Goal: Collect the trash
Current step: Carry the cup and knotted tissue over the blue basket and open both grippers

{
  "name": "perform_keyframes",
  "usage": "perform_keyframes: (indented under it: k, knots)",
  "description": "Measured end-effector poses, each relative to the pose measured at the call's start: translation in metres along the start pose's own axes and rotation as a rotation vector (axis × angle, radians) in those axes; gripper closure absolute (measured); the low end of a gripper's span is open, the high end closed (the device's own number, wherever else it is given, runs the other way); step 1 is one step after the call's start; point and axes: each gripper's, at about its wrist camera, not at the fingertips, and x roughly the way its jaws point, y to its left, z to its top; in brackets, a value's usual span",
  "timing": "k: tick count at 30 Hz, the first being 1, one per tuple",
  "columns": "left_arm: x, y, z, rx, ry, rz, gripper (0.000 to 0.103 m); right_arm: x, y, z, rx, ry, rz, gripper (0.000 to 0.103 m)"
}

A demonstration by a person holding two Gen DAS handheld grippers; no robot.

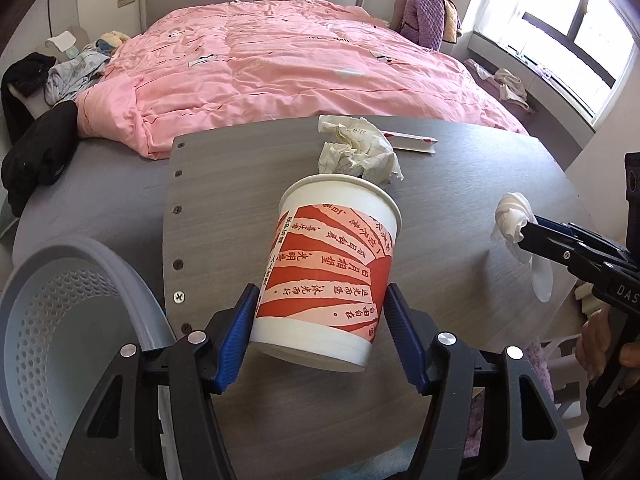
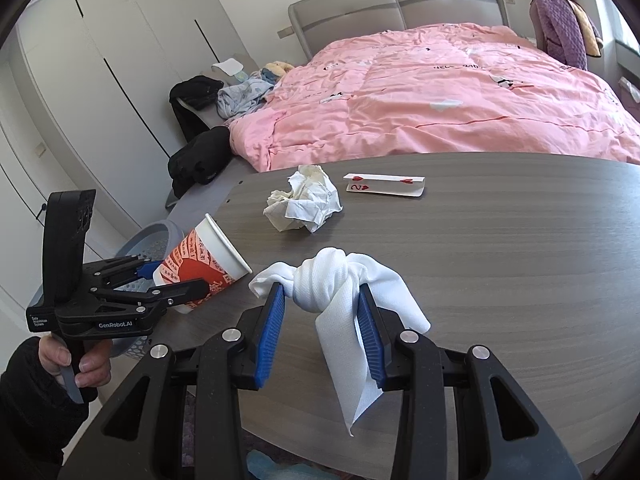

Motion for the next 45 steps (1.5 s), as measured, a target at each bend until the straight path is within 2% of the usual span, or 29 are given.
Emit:
perform_keyframes:
  k: [8, 15, 24, 29, 32, 37, 45]
  knots:
    - [-0.015, 0.008, -0.023, -0.145, -0.075, 0.022, 0.044, 0.004, 0.014, -0.006, -0.026, 0.020, 0.001, 0.067]
    - [-0.043, 0.021, -0.028, -0.171, -0.156, 0.090, 0.045, 0.017, 0.037, -0.005, -0.061, 0.039, 0.011, 0.067]
    - [-0.056, 0.056, -0.030, -0.227, -0.194, 0.094, 0.046, 0.042, 0.076, 0.004, -0.125, 0.071, 0.041, 0.067]
    - [-0.075, 0.065, -0.030, -0.250, -0.250, 0.108, 0.046, 0.046, 0.093, 0.012, -0.151, 0.069, 0.047, 0.067]
    - [-0.091, 0.075, -0.031, -0.271, -0.290, 0.165, 0.046, 0.048, 0.106, 0.016, -0.169, 0.063, 0.057, 0.067]
    - [-0.114, 0.097, -0.042, -0.305, -0.330, 0.315, 0.046, 0.060, 0.133, 0.025, -0.205, 0.065, 0.098, 0.067]
    - [-0.132, 0.140, -0.075, -0.419, -0.318, 0.473, 0.046, 0.089, 0.193, 0.030, -0.295, 0.096, 0.193, 0.067]
